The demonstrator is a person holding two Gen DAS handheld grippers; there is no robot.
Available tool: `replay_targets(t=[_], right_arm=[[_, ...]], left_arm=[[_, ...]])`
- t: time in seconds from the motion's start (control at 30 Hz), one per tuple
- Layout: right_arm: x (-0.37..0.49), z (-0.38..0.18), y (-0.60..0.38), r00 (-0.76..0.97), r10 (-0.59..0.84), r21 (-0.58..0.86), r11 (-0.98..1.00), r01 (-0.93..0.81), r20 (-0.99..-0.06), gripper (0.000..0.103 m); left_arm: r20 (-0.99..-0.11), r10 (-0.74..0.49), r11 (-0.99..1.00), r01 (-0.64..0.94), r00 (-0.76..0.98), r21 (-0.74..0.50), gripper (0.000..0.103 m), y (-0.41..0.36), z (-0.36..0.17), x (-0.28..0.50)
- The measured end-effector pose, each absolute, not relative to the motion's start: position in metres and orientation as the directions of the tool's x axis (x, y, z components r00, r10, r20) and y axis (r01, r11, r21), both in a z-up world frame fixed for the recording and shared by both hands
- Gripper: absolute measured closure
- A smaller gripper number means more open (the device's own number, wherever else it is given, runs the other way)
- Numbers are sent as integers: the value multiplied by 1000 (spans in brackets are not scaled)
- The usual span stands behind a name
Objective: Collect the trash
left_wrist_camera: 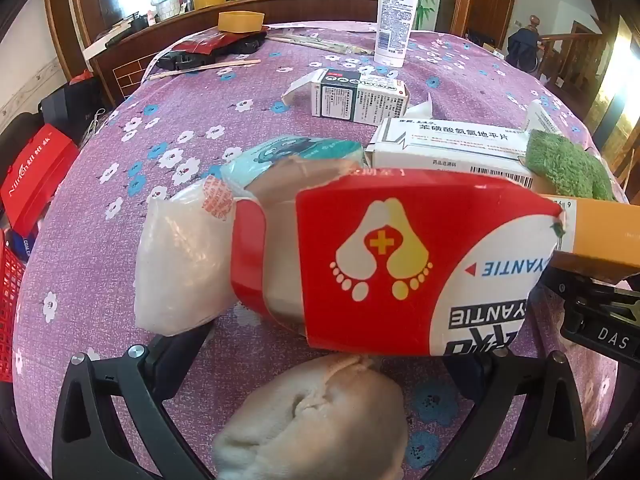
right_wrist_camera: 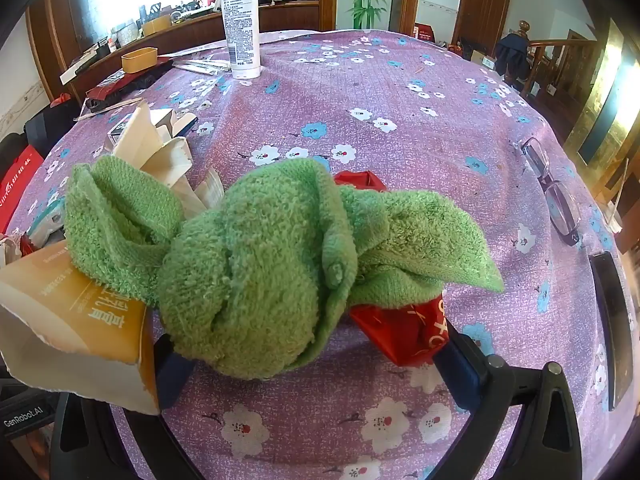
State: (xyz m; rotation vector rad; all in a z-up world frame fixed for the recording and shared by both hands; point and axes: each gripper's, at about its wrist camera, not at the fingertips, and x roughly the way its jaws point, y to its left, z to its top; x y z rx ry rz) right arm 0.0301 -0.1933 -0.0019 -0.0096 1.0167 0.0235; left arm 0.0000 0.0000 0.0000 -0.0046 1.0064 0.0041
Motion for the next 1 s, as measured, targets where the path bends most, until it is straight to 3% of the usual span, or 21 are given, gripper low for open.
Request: replay_targets(t=[0.27, 0.6, 1.0], right_arm=[[31, -1, -192, 527, 15, 2, 1000, -24, -850, 0], [11, 21, -198, 493, -3, -38, 997, -62, -870, 0], [-126, 113, -190, 675, 31, -23, 997, -71, -737, 0]], left_arm=[[-866, -7, 1000, -12, 500, -15, 0, 7, 6, -11], [-793, -40, 998, -15, 608, -62, 0, 44, 62, -55], [-613, -19, 999, 31, 790, 10, 0, 50, 113, -144]])
